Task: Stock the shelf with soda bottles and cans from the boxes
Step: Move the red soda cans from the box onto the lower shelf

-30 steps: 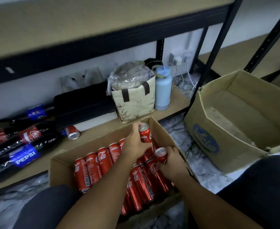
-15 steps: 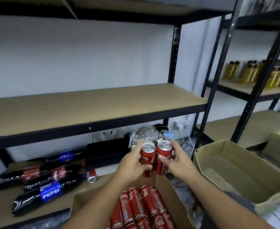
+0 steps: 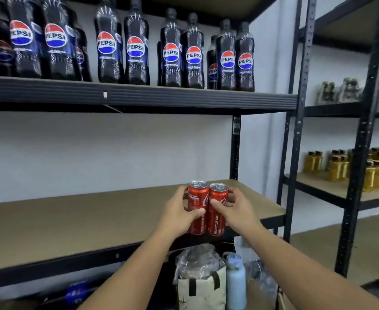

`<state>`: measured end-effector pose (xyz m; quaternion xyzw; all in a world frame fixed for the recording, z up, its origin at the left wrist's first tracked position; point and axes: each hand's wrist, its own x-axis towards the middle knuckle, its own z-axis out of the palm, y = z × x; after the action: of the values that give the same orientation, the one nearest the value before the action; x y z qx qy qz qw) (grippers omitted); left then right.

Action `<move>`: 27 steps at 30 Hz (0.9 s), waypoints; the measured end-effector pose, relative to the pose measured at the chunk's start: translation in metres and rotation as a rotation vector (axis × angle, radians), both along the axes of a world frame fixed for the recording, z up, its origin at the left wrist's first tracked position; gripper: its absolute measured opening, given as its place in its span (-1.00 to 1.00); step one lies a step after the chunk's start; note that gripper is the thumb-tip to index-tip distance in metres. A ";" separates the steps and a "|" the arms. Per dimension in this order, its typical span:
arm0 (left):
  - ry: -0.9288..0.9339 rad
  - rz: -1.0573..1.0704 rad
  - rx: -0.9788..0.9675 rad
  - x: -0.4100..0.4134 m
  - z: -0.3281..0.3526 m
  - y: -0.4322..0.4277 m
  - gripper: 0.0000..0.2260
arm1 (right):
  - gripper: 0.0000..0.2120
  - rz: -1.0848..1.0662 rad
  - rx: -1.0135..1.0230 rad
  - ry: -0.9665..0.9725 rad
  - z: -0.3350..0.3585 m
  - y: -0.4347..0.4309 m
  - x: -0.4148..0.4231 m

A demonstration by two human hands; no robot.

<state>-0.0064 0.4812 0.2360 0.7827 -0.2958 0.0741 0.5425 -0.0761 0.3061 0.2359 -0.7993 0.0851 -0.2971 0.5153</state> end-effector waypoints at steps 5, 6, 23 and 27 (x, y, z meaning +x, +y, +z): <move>0.027 0.064 0.031 0.047 -0.004 -0.030 -0.49 | -0.48 -0.037 -0.006 0.017 0.003 -0.020 0.056; 0.025 0.064 0.031 0.055 -0.005 -0.035 -0.51 | -0.47 -0.038 -0.013 0.010 0.003 -0.026 0.066; -0.012 0.059 0.264 0.151 -0.042 -0.101 -0.67 | -0.43 0.048 -0.216 0.227 -0.049 -0.108 0.144; -0.010 0.100 0.217 0.186 -0.048 -0.146 -0.72 | -0.47 -0.057 -0.238 0.196 -0.054 -0.133 0.193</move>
<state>0.1798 0.3356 0.1876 0.8503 -0.2653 0.0723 0.4488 0.1174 0.1733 0.1821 -0.8771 0.1219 -0.2402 0.3977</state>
